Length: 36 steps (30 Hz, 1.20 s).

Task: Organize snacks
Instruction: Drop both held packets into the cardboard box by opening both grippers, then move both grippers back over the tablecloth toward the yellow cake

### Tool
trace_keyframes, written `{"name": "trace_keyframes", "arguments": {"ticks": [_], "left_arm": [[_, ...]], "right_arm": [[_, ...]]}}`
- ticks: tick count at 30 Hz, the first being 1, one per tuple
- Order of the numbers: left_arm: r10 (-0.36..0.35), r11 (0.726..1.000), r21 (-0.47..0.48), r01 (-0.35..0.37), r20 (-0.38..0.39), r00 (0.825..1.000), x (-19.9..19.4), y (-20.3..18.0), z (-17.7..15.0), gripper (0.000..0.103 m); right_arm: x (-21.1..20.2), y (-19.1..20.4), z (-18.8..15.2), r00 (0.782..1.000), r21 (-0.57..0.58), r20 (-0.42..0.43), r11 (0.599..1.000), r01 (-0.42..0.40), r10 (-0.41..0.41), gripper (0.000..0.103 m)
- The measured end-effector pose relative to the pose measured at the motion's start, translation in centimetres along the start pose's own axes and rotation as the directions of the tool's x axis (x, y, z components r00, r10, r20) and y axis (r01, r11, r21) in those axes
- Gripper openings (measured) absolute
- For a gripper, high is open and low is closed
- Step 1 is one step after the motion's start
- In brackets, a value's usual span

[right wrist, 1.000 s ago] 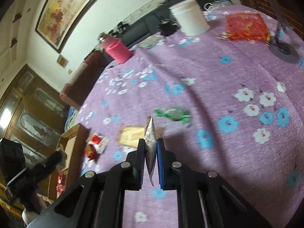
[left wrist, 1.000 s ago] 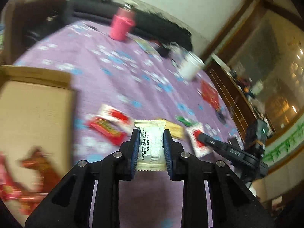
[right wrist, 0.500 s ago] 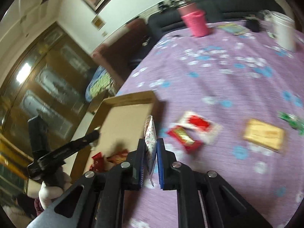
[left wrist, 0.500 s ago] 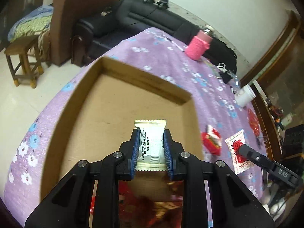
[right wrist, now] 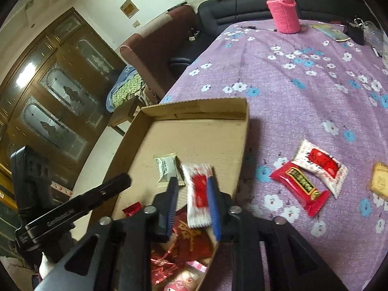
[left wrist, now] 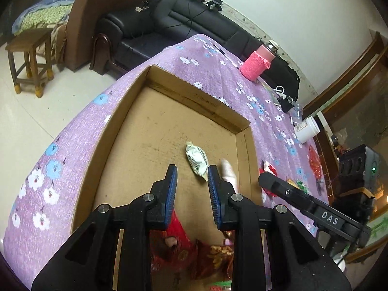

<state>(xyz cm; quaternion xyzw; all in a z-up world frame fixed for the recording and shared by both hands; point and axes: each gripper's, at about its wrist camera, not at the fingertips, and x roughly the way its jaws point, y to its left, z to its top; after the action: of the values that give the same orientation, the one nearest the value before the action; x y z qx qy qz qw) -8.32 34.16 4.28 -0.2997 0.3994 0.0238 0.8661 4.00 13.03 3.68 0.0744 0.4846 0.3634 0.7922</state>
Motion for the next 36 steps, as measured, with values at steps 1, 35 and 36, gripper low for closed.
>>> {"name": "trace_keyframes", "arguments": {"ticks": [1,35,36], "left_arm": [[-0.012,1.0,-0.009,0.012,0.002,1.0,-0.4,0.0,-0.2,0.024],[-0.175,0.961,0.18,0.211,-0.199,0.964,1.5,-15.3,-8.1,0.056],[-0.174,0.96,0.184,0.212,-0.204,0.963,1.6,-15.5,-8.3,0.056]], "right_arm": [[-0.3,-0.2,0.0,1.0,0.005,0.004,1.0,0.002,-0.002,0.031],[-13.6,-19.0,-2.6,0.946,0.278,0.18,0.936,0.216,-0.271,0.054],[-13.0,-19.2,-2.0,0.946,0.269,0.176,0.937,0.221,-0.273,0.056]]}}
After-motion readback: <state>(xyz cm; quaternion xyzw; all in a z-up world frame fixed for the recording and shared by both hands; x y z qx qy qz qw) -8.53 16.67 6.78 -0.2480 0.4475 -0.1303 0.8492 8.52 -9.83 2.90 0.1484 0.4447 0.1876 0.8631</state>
